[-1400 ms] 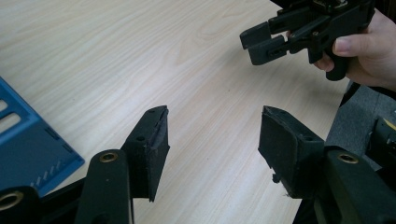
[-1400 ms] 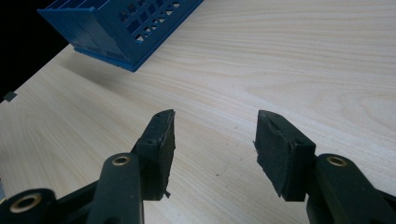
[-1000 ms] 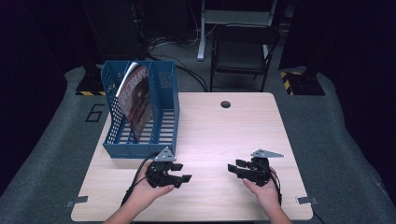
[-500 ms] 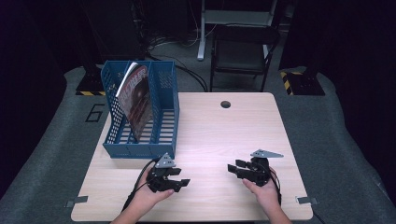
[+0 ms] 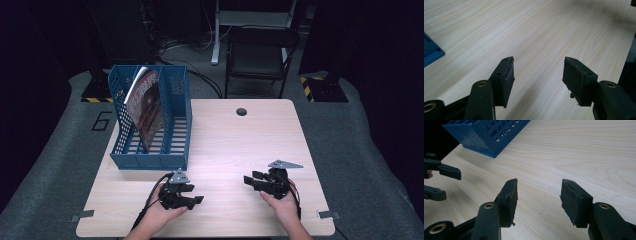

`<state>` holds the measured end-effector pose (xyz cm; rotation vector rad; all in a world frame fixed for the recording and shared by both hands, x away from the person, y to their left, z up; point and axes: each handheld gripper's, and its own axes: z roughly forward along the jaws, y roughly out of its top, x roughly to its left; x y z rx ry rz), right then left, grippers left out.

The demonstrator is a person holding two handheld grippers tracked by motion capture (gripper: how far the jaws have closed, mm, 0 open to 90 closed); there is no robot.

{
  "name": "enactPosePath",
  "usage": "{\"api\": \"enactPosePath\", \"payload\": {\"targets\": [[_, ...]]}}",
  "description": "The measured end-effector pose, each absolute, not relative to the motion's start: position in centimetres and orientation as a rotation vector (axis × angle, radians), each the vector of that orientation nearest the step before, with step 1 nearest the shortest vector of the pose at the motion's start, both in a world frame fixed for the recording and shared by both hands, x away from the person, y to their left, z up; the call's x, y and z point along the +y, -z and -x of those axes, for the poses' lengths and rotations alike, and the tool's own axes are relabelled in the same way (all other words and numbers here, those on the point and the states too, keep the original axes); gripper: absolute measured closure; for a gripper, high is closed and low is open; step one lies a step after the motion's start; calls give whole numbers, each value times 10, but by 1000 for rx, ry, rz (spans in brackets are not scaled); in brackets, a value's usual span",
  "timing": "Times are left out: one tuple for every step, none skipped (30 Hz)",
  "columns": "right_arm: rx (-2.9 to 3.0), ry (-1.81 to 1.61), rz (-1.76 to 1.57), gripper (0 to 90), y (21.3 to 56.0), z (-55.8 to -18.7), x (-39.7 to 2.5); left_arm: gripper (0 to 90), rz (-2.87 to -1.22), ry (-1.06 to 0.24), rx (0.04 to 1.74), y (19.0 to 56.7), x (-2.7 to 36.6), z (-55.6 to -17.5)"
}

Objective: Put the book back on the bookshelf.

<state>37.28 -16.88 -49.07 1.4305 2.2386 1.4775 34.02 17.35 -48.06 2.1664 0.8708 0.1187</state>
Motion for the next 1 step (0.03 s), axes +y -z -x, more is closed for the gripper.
{"api": "enactPosePath", "payload": {"targets": [[2239,-1478,-1431,472,491,-373,-169,423,-2166,-119,871,481,174,-340]]}}
